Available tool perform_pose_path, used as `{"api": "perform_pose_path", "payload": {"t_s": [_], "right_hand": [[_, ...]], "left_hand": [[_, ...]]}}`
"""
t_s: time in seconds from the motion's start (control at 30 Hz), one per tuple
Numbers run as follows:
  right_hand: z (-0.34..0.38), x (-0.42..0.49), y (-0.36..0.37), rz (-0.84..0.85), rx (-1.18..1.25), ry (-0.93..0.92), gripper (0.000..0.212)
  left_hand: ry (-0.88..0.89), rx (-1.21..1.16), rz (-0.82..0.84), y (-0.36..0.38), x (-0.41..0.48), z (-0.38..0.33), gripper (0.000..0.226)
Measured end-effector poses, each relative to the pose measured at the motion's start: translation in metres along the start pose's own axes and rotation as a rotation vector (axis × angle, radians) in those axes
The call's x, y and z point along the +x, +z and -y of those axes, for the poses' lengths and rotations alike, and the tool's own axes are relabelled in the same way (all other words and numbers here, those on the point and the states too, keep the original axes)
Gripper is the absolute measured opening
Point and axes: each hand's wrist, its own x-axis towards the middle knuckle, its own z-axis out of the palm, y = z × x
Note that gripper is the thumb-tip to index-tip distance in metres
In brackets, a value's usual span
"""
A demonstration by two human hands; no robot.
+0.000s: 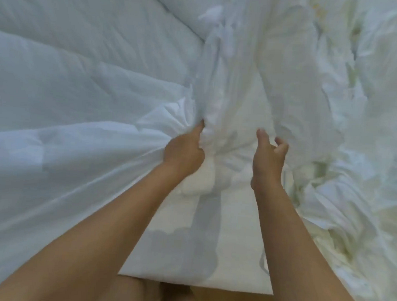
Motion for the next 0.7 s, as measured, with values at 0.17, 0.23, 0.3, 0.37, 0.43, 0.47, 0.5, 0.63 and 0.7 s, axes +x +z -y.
{"api": "perform_pose_path", "payload": {"t_s": [0.17,0.23,0.3,0.37,0.43,0.47,0.5,0.63,0.7], "right_hand": [[0.023,0.023,0.021,0.087,-0.002,0.012,0.089],[0.002,0.035,0.005,-0.155,-0.108,0.033,0.060],[-0.040,0.031,-0.031,-0.320,-0.130,0.080,0.051],[-0.091,0.009,-0.072,-0.346,-0.149,0.176,0.041],[-0.135,-0.025,-0.100,-0.253,-0.233,0.312,0.027],[-0.151,-0.042,-0.108,-0.159,-0.323,0.352,0.025],[-0.164,-0.056,-0.112,-0.033,-0.422,0.355,0.024],[-0.181,-0.077,-0.116,0.302,-0.626,0.185,0.030],[-0.175,-0.070,-0.123,0.311,-0.581,0.093,0.051]], "left_hand": [[0.461,0.390,0.326,0.051,-0.060,-0.002,0.066],[0.540,0.439,0.441,0.051,-0.070,0.007,0.065],[0.547,0.378,0.517,0.047,-0.070,0.009,0.062],[0.468,0.164,0.435,0.042,-0.065,-0.001,0.061],[0.463,-0.004,0.245,0.048,-0.059,-0.021,0.069],[0.508,0.005,0.187,0.054,-0.059,-0.035,0.076],[0.553,0.044,0.166,0.063,-0.060,-0.051,0.085],[0.444,0.116,0.337,0.111,-0.069,-0.123,0.128],[0.332,-0.007,0.350,0.129,-0.063,-0.147,0.134]]}}
